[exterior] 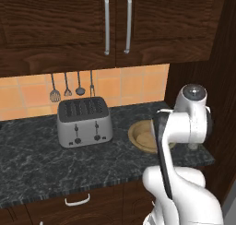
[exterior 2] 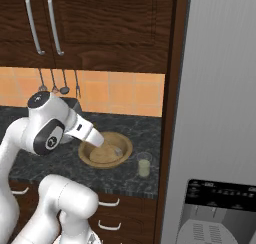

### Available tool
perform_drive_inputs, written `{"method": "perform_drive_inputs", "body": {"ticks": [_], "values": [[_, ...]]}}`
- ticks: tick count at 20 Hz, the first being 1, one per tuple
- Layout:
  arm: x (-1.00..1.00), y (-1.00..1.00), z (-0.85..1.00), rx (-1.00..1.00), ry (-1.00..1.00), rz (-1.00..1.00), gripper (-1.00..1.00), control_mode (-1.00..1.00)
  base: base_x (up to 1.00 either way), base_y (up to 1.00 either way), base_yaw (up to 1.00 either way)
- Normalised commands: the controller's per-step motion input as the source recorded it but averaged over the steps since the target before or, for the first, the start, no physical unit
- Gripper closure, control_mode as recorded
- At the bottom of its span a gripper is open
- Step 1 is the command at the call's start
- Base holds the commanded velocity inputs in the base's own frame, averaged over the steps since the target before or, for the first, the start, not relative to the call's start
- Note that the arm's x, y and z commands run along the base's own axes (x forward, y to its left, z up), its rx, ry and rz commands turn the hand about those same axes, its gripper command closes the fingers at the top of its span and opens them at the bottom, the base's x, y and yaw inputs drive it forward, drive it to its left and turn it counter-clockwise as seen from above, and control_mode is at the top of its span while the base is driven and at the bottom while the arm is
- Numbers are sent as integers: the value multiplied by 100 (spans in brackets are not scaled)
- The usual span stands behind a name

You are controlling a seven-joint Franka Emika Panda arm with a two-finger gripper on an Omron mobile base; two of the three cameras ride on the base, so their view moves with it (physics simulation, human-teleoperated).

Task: Grab a lemon wedge from the fridge and one ice cube from the ice bowl, and put them in the glass of lemonade.

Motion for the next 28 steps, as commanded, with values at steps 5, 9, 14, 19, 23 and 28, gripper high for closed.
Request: {"method": "perform_drive_inputs", "body": {"ticks": [5, 9, 14, 19, 23, 28], "values": [[-46, 17, -11, 3, -2, 28, -100, -100, 0, 0, 0], [-98, 17, -2, 7, -12, 10, -100, -100, 0, 0, 0], [-88, 16, 0, 0, -2, 10, -100, -100, 0, 0, 0], [-20, 1, 0, 0, 2, 2, -100, -100, 0, 0, 0], [0, 0, 0, 0, 0, 0, -100, -100, 0, 0, 0], [0, 0, 0, 0, 0, 0, -100, 100, -43, 0, 0]]}}
